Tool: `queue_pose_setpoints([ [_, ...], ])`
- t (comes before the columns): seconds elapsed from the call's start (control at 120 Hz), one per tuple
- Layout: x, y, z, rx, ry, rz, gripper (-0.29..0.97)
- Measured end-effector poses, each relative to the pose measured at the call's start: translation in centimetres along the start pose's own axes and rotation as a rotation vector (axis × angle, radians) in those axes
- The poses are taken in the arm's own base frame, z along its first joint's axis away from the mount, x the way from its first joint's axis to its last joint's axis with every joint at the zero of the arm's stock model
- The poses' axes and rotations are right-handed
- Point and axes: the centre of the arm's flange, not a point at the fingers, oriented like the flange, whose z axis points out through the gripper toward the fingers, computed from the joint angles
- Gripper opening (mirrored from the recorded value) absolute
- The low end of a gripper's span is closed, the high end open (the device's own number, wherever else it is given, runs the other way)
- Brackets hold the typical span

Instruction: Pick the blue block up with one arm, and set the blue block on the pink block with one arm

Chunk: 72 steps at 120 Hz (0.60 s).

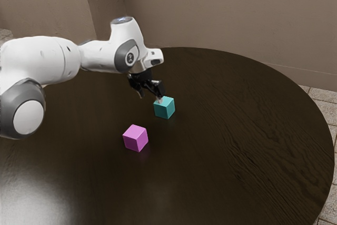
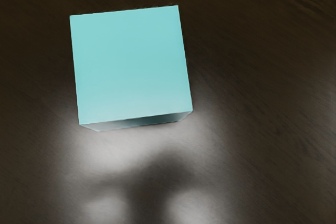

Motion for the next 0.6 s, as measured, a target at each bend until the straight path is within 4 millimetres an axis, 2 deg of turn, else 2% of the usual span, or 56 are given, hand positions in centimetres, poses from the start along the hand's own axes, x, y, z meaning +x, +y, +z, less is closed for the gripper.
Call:
queue_pose_setpoints([
  [0.208,2.1,-1.3,2.7,-0.026,0.003,0.062,0.66],
  [0.342,4.1,-1.4,2.1,-0.036,0.004,0.098,0.66],
  [0.6,5.9,-3.6,3.5,-0.08,-0.052,0.063,0.66],
])
